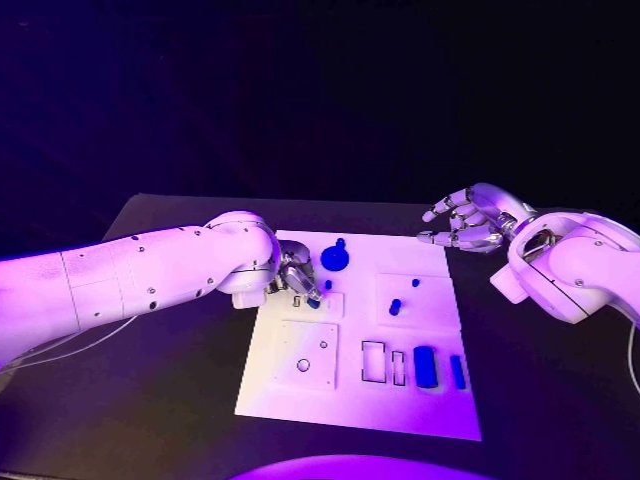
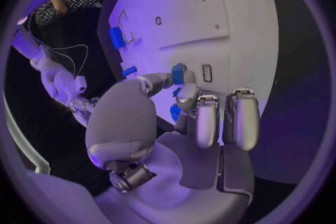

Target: Assemble the parts on the task board

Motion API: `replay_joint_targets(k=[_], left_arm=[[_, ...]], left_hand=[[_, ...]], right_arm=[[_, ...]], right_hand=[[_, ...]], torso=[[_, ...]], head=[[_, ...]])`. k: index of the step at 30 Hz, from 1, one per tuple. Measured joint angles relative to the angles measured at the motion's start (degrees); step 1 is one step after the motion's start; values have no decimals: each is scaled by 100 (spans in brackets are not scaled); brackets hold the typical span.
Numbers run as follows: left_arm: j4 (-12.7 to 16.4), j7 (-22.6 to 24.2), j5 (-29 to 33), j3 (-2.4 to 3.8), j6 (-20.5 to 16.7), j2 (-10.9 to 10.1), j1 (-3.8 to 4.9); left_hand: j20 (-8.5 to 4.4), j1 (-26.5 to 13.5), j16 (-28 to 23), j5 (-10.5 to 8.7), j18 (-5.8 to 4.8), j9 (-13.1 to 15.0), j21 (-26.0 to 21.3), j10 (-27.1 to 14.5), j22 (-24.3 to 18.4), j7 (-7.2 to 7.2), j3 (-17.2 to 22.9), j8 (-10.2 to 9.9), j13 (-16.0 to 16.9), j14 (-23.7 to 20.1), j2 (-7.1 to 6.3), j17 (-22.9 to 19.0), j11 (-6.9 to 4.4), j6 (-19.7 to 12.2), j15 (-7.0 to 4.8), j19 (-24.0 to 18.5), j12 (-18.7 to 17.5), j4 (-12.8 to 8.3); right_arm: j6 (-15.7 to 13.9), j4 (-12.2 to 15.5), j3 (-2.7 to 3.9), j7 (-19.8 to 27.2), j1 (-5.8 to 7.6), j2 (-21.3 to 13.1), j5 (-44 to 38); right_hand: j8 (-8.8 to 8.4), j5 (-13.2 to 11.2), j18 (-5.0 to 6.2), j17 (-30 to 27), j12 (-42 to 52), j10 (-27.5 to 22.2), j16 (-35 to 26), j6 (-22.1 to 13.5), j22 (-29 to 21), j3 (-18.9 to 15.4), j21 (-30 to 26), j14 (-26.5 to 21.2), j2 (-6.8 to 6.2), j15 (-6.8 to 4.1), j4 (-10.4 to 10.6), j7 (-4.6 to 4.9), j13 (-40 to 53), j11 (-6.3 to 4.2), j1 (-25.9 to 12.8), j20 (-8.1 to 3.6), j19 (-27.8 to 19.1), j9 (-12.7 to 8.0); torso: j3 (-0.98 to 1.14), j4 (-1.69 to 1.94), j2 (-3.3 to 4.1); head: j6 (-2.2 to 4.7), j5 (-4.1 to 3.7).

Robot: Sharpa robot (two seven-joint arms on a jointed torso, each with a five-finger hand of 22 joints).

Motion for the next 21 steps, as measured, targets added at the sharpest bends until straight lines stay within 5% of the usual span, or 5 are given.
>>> replay_joint_targets(k=[21], left_arm=[[179, 12, -41, -2, -473, -151, -82]], left_hand=[[-1, 2, 0, 66, 1, 21, 23, 81, -1, -8, 0, 20, 100, 1, 2, -1, 1, 31, -41, 42, 55, 0]], right_arm=[[9, 11, 0, 3, 0, -5, 0]], right_hand=[[0, 0, 0, -1, 0, 0, 0, 0, -2, 16, 0, 0, 0, 0, -16, 0, 0, 0, 0, 0, 0, 0]], torso=[[-3, -3, 2]], head=[[59, -46]])
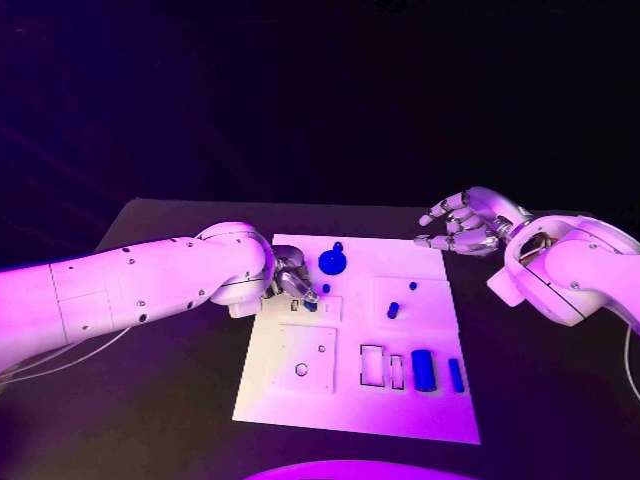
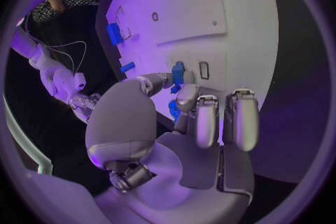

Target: Assemble the parts on the task board

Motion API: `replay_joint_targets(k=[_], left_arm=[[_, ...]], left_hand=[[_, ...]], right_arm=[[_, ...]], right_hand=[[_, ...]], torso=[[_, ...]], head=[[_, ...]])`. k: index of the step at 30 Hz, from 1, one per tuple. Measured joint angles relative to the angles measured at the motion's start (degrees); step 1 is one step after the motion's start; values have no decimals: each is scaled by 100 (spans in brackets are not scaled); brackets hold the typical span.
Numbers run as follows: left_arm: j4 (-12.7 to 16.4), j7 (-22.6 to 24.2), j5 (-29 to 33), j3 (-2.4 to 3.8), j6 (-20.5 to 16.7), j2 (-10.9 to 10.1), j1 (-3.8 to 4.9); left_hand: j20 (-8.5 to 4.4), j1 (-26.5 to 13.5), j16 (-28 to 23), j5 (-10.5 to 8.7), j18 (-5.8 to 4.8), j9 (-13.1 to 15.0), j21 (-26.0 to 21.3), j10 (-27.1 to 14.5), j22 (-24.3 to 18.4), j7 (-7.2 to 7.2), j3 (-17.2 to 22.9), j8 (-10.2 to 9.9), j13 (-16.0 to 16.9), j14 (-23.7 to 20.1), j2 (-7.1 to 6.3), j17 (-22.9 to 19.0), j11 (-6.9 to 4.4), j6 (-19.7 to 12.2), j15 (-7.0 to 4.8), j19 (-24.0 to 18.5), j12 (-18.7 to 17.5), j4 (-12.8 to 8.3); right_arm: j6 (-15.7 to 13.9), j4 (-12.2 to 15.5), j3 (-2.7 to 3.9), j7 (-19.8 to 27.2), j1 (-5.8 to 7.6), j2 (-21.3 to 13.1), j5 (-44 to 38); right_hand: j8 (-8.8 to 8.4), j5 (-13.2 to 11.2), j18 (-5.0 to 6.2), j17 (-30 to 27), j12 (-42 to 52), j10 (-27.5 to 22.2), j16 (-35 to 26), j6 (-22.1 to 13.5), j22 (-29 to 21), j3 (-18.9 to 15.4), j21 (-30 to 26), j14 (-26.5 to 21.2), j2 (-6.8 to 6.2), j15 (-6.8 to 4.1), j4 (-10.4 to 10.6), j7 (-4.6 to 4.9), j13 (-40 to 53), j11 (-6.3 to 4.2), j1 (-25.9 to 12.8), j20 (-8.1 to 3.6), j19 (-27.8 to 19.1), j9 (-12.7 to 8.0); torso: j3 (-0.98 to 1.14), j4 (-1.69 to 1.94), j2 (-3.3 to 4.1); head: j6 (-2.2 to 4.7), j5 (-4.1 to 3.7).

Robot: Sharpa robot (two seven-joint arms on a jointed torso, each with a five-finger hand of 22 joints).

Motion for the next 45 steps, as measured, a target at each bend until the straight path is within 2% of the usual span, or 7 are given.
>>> replay_joint_targets(k=[17, 45], left_arm=[[255, 22, -159, 1, -435, -134, -107], [332, 42, -699, 9, -315, -142, -125]], left_hand=[[-21, 0, 0, 23, 0, 9, 22, 0, -1, 9, 0, 0, 13, 0, 0, 0, 0, 9, 0, 20, 29, 0], [-21, -3, 0, 55, 0, 6, 22, 36, -2, 16, 0, -8, 46, 0, -2, -1, -12, 18, 1, 20, 29, 0]], right_arm=[[20, -15, 0, 4, -7, -1, 2], [58, -21, -1, 6, -14, 0, 8]], right_hand=[[0, 0, 0, -1, 0, 21, 0, 0, -1, 16, 0, 0, 0, 0, 16, 0, 6, -21, 0, 0, 0, -5], [0, 0, 0, 3, 0, 20, 0, 19, 2, 15, 0, 0, 0, 0, 16, -19, 6, -20, 0, 0, 0, -4]], torso=[[3, 8, -5], [7, -4, 2]], head=[[-11, 29], [-34, 34]])
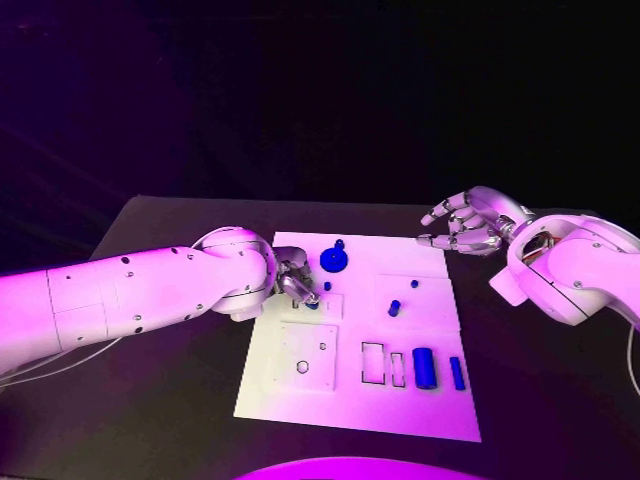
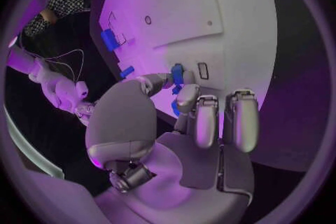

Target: Assemble the parts on the task board

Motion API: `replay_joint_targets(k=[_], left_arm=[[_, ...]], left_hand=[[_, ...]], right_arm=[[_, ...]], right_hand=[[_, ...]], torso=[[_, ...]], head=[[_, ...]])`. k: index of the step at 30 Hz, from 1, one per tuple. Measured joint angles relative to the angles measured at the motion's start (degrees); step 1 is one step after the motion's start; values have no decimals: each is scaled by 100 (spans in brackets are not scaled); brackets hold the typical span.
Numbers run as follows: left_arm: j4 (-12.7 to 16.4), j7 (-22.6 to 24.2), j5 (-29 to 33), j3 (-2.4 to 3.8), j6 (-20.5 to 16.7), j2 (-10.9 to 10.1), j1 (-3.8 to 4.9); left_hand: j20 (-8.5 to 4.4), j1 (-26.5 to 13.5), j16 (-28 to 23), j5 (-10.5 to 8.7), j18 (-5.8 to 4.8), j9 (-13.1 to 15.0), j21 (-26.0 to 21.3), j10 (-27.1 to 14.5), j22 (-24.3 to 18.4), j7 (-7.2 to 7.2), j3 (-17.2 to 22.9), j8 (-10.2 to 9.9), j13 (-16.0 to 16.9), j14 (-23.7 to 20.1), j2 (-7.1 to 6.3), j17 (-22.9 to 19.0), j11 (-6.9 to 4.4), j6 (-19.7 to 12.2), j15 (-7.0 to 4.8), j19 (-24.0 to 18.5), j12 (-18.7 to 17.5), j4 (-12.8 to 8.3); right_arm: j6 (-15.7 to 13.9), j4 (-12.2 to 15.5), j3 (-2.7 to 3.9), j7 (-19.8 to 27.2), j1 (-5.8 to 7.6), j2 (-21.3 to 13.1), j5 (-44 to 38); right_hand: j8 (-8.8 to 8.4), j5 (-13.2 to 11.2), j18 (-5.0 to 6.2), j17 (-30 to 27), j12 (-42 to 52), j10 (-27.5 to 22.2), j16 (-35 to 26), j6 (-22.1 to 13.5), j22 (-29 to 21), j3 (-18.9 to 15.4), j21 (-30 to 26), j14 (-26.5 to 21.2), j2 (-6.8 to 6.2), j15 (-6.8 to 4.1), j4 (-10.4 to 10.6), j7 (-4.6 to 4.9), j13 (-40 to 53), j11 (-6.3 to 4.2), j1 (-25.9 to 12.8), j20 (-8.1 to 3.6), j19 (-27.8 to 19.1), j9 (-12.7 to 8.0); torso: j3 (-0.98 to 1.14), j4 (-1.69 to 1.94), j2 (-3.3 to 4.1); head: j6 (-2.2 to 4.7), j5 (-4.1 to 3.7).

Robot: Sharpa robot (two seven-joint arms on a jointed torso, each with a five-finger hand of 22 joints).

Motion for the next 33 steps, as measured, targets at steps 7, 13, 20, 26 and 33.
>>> replay_joint_targets(k=[7, 13, 20, 26, 33], left_arm=[[-6, 0, 9, 3, 37, 0, 3], [-19, 0, 35, 2, 42, -1, 2], [-44, 0, 82, 1, 34, 5, 1], [-69, 0, 127, 1, 24, 15, 1], [-95, 1, 181, 1, 16, 26, 1]], left_hand=[[0, -61, 0, 79, -90, 22, 21, 86, 0, -17, 0, 0, 80, -17, -1, 0, -30, 24, -17, 42, 67, 0], [-20, -99, 0, 79, -90, 39, 21, 107, 0, -40, -16, 0, 88, 1, 7, 2, -51, 47, -43, 61, 68, -16], [-20, -177, 0, 24, -89, 41, 21, 149, -1, -58, -49, 0, 88, 1, 23, 5, -53, 82, -43, 61, 68, -49], [-41, -296, 0, -19, -89, 87, 21, 168, -1, -87, 28, -38, 81, -8, 8, 4, -72, 114, -75, 82, 68, -237], [-41, -348, 0, -39, -88, 86, 21, 179, -1, -112, -34, -73, 104, 1, 14, 4, -83, 156, -84, 82, 67, -299]], right_arm=[[1, 1, 0, 0, 0, -1, 1], [-1, -1, 0, 0, 0, -2, 2], [-3, -7, 0, 2, -1, 4, 2], [-6, -10, 0, 3, -2, 3, 2], [-9, -11, 0, 4, -3, 2, 3]], right_hand=[[0, 0, 0, 0, 0, 0, 0, 0, 0, 0, 0, 0, 0, 0, 0, 0, 0, 0, 0, 0, 0, 0], [0, 0, 0, -1, 0, 0, 0, 0, -1, 0, 0, 0, 0, 0, 0, 0, 0, 0, 0, 0, 0, 0], [0, 0, 0, -1, 0, 0, 0, 0, -1, 0, 0, 0, 0, 0, 0, 0, -1, 0, 0, 0, 0, 1], [25, 0, 0, -2, 0, 0, 0, 21, -2, 31, 0, -21, 0, -21, -1, 21, -1, 0, 0, 0, 0, -9], [24, 0, 0, -2, 0, 0, 0, 21, -2, 31, 0, -21, 0, -21, -1, 21, -7, 0, 0, 0, 0, -9]], torso=[[0, 2, 1], [-1, 3, 1], [0, 3, 0], [-1, 3, -2], [-1, 2, -3]], head=[[-15, -8], [-24, -9], [-32, -9], [-31, -15], [-31, -24]])
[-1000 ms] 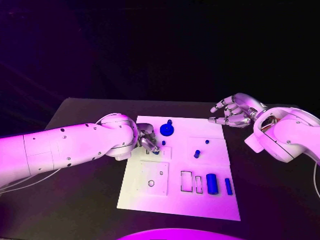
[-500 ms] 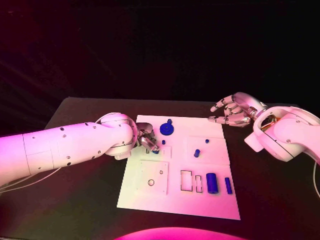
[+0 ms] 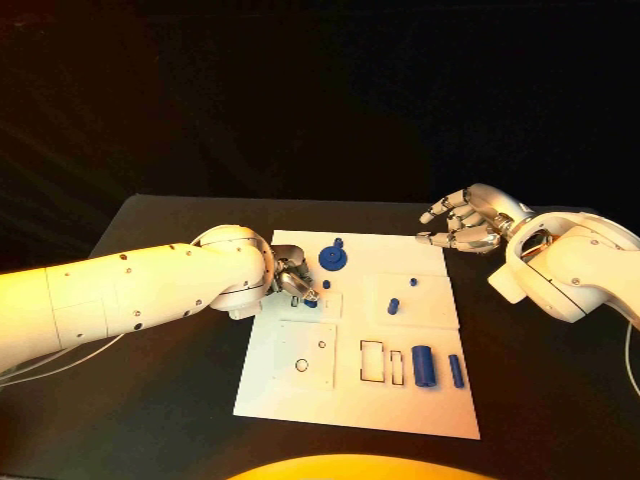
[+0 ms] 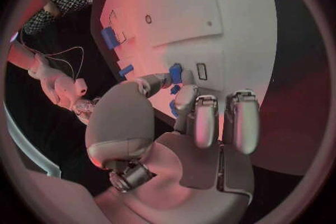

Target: Assemble the parts on the task board

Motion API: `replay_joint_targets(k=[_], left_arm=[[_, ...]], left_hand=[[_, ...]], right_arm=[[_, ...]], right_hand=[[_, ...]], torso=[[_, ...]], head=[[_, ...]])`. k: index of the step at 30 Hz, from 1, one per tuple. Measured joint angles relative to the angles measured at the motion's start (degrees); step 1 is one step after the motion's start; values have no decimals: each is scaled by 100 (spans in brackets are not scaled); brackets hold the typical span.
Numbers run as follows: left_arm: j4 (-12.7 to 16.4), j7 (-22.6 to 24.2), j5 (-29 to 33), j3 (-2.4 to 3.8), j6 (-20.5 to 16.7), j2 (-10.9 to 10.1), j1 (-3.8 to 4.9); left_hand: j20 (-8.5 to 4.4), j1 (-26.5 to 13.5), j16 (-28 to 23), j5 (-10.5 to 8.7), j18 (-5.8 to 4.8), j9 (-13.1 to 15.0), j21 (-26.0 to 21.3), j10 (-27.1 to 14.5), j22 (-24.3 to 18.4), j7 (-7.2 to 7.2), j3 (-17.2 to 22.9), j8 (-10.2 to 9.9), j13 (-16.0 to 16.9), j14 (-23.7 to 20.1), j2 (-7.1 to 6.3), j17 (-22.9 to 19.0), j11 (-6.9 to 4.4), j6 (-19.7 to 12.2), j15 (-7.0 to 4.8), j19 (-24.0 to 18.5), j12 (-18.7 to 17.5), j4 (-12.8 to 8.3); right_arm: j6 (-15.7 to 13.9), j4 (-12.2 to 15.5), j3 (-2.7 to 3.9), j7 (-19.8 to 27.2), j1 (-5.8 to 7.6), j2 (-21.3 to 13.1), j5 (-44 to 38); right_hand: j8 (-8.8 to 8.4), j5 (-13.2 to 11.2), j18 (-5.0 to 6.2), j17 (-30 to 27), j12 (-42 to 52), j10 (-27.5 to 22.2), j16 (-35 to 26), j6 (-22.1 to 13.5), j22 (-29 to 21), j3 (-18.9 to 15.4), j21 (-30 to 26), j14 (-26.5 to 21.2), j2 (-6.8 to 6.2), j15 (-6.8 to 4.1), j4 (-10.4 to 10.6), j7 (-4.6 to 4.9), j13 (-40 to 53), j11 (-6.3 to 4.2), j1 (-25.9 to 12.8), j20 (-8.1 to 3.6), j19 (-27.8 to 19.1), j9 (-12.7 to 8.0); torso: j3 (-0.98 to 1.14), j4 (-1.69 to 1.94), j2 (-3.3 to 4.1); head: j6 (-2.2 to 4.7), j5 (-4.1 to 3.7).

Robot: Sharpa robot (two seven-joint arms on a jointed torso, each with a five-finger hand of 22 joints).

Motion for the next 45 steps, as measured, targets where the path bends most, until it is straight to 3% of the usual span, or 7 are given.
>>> replay_joint_targets(k=[11, 18, 45], left_arm=[[-38, 1, 55, 1, -14, 18, 2], [-74, 1, 71, -2, -24, 38, -1], [-138, -13, 92, -6, -33, 62, -3]], left_hand=[[-21, -121, 0, -35, 0, -18, -2, 9, 5, -41, -2, -72, 14, 0, -15, -1, -9, 60, 0, 21, 0, -140], [-21, -150, 0, -35, 1, -18, -3, 9, 4, -151, -290, -111, 35, 0, 0, -1, -9, 172, 1, 21, 0, 52], [-21, -209, 0, -57, 0, 6, -3, 8, 3, -171, -1110, -199, 83, -1, -16, -2, -8, 272, 1, 20, 0, 557]], right_arm=[[-3, 0, 0, 0, -1, -1, 1], [-3, 3, 0, 1, -1, -2, 2], [-3, -8, 0, 19, -4, 0, 9]], right_hand=[[-1, 0, 0, -1, 0, 0, 0, 0, -1, 0, 0, 0, 0, 0, 0, 0, 0, 0, 0, 0, 0, -6], [-1, 22, 0, -1, 0, 0, 0, 0, 0, 0, 0, 0, 0, 0, 0, 0, 0, 0, 0, 0, 0, -6], [-2, 22, 0, -2, 0, 0, -22, 0, 2, 32, -24, 0, 0, 0, 0, 0, -17, 0, -60, 0, 0, -18]], torso=[[-4, 3, -1], [-5, 4, 0], [1, 2, -2]], head=[[-10, -9], [-10, -18], [-43, -28]])
